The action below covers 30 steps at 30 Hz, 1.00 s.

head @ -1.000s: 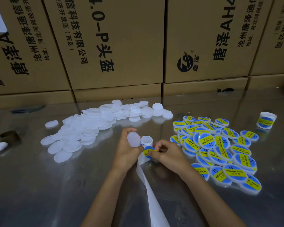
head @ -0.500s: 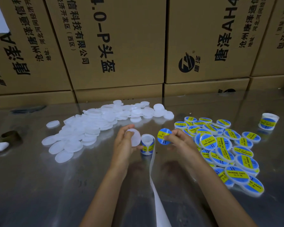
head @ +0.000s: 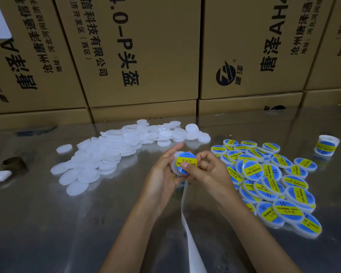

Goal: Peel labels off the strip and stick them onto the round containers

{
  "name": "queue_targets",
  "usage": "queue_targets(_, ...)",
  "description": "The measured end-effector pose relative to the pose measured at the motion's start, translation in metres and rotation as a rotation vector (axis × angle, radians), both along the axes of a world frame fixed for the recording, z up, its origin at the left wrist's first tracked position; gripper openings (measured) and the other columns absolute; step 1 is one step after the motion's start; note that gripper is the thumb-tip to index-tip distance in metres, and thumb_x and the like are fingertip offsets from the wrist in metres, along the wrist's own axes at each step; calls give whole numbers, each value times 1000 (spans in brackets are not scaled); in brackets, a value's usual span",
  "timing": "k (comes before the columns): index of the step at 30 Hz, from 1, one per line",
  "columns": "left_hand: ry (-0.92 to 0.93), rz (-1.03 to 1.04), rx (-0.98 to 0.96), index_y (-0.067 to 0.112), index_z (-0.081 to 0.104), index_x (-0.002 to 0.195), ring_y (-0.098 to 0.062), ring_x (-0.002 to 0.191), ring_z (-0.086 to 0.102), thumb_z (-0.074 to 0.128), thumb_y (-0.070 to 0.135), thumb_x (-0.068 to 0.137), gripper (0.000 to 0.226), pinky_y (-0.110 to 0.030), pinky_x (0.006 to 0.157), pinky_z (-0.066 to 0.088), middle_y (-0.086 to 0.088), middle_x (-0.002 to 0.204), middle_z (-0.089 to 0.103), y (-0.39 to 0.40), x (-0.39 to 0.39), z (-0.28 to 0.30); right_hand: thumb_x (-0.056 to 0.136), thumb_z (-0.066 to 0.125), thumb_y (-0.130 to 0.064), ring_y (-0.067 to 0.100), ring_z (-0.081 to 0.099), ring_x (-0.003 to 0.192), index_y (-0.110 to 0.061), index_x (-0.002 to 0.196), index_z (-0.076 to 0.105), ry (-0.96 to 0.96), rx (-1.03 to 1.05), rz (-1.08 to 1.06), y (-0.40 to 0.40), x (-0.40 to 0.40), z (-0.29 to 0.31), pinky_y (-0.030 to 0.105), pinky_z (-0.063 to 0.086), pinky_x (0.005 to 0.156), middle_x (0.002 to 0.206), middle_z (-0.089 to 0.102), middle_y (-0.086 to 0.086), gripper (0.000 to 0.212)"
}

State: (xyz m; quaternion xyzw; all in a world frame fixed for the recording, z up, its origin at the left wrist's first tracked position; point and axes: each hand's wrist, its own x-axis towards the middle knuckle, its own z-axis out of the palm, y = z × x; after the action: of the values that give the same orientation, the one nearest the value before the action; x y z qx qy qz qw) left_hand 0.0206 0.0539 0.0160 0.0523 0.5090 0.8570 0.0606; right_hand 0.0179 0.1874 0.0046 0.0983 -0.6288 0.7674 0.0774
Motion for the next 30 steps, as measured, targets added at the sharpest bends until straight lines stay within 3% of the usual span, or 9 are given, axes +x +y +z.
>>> queue_targets(3, -2, -15, -23, 19, 60, 133, -31, 120, 64, 41, 15, 101, 38, -37, 91, 54, -12, 127, 69, 2, 1, 0, 82, 76, -3, 7, 57, 52, -12, 77, 48, 18, 20, -34, -2, -1, -1, 16, 47, 51, 60, 65, -3, 30)
queue_targets(6, 2, -33, -23, 18, 59, 135, -31, 123, 62, 42, 14, 101, 38, -40, 99, 50, -11, 128, 68, 3, 3, 0, 81, 77, -4, 8, 58, 56, -13, 77, 48, 26, 43, -62, -2, -2, -3, 18, 48, 55, 61, 65, -4, 30)
queue_targets(15, 76, 2, -89, 17, 60, 132, -22, 114, 68, 38, 9, 104, 37, -28, 86, 57, -9, 129, 68, 10, 7, 3, 79, 80, -10, 12, 56, 58, -13, 74, 48, 36, 91, -172, -4, -3, -7, 23, 47, 59, 62, 65, 1, 33)
queue_targets(19, 111, 10, -60, 15, 61, 129, -21, 109, 68, 36, 8, 104, 36, -25, 84, 58, -12, 131, 66, 11, 8, 4, 75, 84, -22, 3, 49, 50, -17, 75, 53, 49, 165, -234, -3, -6, -8, 15, 41, 53, 55, 57, -8, 31)
queue_targets(22, 124, -10, 1, 12, 59, 129, -20, 106, 70, 35, 7, 104, 35, -27, 81, 59, -14, 131, 65, 11, 9, 3, 73, 85, -30, 2, 49, 52, -22, 82, 57, 61, 222, -294, -4, -8, -12, 18, 44, 54, 56, 54, -13, 31)
queue_targets(27, 106, -45, 145, 13, 59, 123, -26, 111, 65, 41, 11, 100, 29, -29, 83, 59, -13, 134, 64, 11, 8, 2, 71, 83, -42, 3, 47, 51, -29, 90, 45, 88, 314, -358, -5, -8, -16, 23, 42, 55, 58, 51, -9, 45)
queue_targets(30, 112, -49, 195, 14, 59, 122, -28, 120, 59, 48, 17, 91, 32, -33, 96, 53, -9, 135, 64, 12, 7, 1, 74, 80, -49, 3, 43, 50, -23, 83, 50, 59, 361, -338, -4, -9, -17, 21, 39, 54, 57, 49, -8, 41)
